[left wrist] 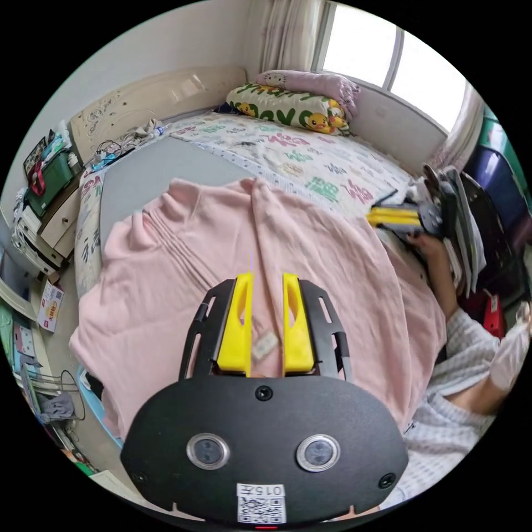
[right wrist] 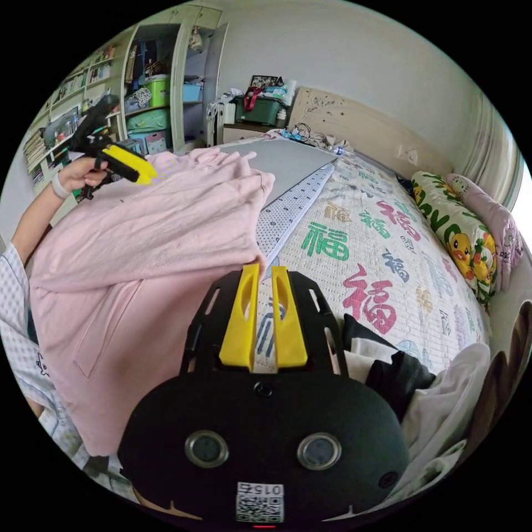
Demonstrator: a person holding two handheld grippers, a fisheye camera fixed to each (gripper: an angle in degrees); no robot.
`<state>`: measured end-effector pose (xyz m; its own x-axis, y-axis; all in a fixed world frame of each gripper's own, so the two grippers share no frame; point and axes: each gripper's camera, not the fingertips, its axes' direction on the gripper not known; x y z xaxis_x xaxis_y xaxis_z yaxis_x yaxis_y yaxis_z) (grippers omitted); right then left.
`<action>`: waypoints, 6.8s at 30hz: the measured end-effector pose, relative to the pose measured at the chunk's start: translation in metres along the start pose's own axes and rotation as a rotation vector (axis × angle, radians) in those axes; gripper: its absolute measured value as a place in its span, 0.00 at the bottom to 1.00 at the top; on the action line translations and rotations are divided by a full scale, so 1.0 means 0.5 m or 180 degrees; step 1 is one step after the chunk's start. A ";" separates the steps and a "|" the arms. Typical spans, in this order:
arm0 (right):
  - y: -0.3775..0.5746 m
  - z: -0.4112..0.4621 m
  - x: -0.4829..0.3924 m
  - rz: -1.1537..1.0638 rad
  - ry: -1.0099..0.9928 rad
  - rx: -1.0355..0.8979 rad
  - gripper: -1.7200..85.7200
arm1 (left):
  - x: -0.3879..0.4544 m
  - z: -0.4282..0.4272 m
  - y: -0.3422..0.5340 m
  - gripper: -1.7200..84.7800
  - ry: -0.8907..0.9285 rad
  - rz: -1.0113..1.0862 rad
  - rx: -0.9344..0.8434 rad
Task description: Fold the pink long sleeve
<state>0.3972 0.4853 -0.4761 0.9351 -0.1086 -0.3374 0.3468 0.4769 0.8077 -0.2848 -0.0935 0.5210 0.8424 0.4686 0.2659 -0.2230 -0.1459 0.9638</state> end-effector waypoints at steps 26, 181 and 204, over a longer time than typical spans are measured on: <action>0.046 0.021 0.022 -0.0081 0.0087 -0.0223 0.10 | 0.253 -0.083 0.072 0.08 0.0095 0.0670 -0.0151; 0.644 0.157 -0.620 -0.0836 0.0252 0.0857 0.01 | 0.254 -0.567 0.272 0.11 -0.0723 -0.0513 0.2265; 0.493 -0.021 -0.489 -0.0295 -0.0601 0.1321 0.04 | -0.322 -0.447 0.612 0.15 -0.0659 -0.1821 0.1358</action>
<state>0.2535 0.6386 -0.1994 0.8824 -0.3097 -0.3542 0.3934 0.0726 0.9165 -0.5984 -0.0189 0.7771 0.8545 0.4052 -0.3251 0.4527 -0.2739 0.8485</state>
